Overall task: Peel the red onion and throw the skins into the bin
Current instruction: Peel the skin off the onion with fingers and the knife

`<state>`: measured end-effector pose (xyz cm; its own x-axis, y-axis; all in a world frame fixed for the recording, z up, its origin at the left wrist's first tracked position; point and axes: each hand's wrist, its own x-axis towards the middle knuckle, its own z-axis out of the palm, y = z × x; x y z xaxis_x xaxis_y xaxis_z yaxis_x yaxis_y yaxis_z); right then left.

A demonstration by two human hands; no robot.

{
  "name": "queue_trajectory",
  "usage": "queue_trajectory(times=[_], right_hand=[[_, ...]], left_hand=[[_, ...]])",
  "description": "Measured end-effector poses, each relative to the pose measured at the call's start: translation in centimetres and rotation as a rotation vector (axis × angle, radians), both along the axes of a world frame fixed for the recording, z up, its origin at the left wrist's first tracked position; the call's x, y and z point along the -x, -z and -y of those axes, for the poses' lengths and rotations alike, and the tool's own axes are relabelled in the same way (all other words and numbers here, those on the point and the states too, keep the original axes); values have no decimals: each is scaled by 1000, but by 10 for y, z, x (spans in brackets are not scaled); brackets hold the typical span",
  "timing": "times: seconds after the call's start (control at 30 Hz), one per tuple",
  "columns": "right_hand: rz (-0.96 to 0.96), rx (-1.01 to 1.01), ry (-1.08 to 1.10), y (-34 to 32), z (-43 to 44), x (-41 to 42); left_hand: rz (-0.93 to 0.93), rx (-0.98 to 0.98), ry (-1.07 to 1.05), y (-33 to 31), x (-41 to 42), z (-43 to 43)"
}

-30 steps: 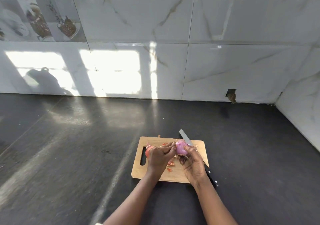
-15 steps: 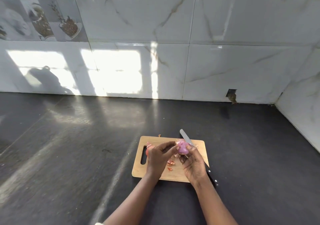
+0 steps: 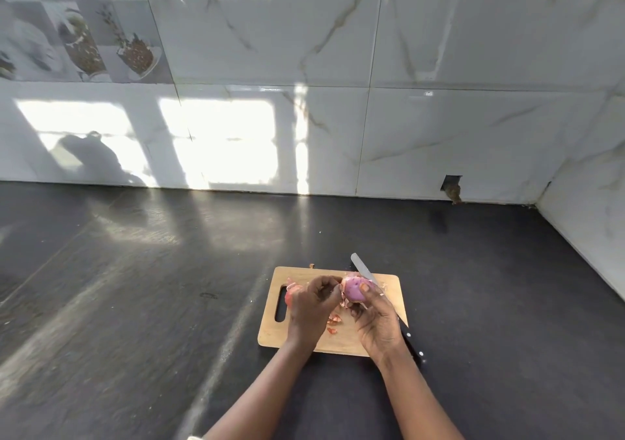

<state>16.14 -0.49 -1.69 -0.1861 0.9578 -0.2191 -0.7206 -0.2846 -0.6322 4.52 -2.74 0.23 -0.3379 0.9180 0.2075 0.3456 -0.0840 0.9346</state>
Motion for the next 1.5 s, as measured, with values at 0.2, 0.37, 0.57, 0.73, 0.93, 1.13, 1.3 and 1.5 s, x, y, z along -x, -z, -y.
queue_trajectory(times=[0.2,0.37,0.57,0.73,0.93,1.13,1.3,1.5], right_hand=[[-116,85,9,-2,2,-4],[-149,76,10,-2,0,-7],[-141,94,-4,2,0,-7],[-117,58,-22,3,2,-5],[-58,-43,-91,2,2,-6],[-54,-97,-94,4,1,-6],[-53,-141,-106,-1,1,-6],[-28,-159,-106,-7,0,-6]], left_hand=[[49,87,-66,-5,3,-1],[39,138,-135,-3,9,2],[-91,159,-98,2,10,3],[-185,119,-38,0,9,3],[-126,39,53,-2,3,5],[66,72,106,-5,2,1],[108,81,97,-4,2,-1],[212,104,90,0,1,-3]])
